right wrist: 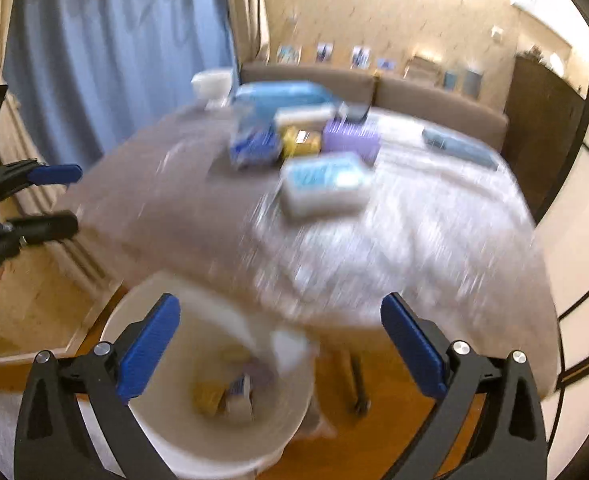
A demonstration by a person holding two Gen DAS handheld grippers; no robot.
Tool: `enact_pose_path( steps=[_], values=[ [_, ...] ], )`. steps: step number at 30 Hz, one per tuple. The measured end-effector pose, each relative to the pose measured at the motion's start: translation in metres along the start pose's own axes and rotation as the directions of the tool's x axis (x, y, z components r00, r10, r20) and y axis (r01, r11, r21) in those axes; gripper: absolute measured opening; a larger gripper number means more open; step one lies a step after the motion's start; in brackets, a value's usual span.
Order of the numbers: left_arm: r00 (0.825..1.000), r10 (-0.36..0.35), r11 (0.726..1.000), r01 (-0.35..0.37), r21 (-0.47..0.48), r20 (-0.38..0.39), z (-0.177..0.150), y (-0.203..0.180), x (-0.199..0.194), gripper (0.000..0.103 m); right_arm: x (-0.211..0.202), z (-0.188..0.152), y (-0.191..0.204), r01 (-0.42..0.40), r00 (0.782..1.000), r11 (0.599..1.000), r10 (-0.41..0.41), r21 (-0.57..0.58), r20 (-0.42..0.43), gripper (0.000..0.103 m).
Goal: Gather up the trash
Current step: 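Raise both open tools back toward the table items, then grasp the Jemmo tissue pack with the left tool while the right tool grasps the dental floss box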
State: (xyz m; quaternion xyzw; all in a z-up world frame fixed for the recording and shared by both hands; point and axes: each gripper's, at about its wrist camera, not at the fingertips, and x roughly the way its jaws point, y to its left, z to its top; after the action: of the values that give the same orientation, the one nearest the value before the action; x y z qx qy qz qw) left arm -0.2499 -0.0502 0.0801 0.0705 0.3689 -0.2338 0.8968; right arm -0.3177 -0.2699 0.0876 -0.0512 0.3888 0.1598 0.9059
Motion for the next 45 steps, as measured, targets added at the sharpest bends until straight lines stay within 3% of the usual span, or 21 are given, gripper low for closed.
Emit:
enact_pose_path(
  steps=[4, 9, 15, 23, 29, 31, 36, 42, 45],
  values=[
    [0.999, 0.025, 0.999, -0.025, 0.023, -0.02, 0.025, 0.021, 0.039, 0.102, 0.033, 0.026, -0.011, 0.036, 0.999, 0.999, -0.036, -0.02, -0.014, 0.099],
    [0.996, -0.013, 0.998, 0.019, 0.062, -0.083, 0.049, 0.042, 0.095, 0.102, 0.073, 0.048, -0.021, 0.011, 0.998, 0.999, -0.013, -0.033, -0.065, 0.099],
    [0.989, -0.047, 0.988, 0.067, 0.142, -0.14, 0.067, 0.039, 0.138, 0.102, 0.111, 0.067, -0.025, 0.01, 0.995, 0.999, -0.014, -0.048, -0.1, 0.099],
    [0.975, -0.104, 0.978, 0.136, 0.156, -0.197, 0.077, 0.042, 0.166, 0.102, 0.136, 0.082, -0.038, -0.026, 0.992, 1.0, 0.025, -0.009, -0.126, 0.099],
    [0.973, -0.115, 0.981, 0.143, 0.131, -0.2, 0.08, 0.05, 0.174, 0.101, 0.144, 0.085, -0.037, -0.051, 0.989, 0.999, 0.049, -0.013, -0.139, 0.099],
    [0.971, -0.126, 0.981, 0.153, 0.122, -0.203, 0.08, 0.052, 0.176, 0.089, 0.148, 0.084, -0.036, -0.055, 0.988, 0.998, 0.053, -0.012, -0.148, 0.099],
    [0.972, -0.128, 0.979, 0.155, 0.13, -0.197, 0.081, 0.052, 0.176, 0.079, 0.151, 0.078, -0.033, -0.045, 0.985, 0.999, 0.042, -0.015, -0.166, 0.098],
    [0.975, -0.08, 0.979, 0.116, 0.166, -0.208, 0.08, 0.043, 0.175, 0.064, 0.146, 0.074, -0.027, -0.031, 0.988, 0.999, 0.026, -0.029, -0.155, 0.084],
    [0.978, -0.075, 0.983, 0.105, 0.148, -0.197, 0.078, 0.043, 0.171, 0.059, 0.143, 0.073, -0.028, -0.032, 0.989, 0.999, 0.033, 0.004, -0.146, 0.084]
  ],
)
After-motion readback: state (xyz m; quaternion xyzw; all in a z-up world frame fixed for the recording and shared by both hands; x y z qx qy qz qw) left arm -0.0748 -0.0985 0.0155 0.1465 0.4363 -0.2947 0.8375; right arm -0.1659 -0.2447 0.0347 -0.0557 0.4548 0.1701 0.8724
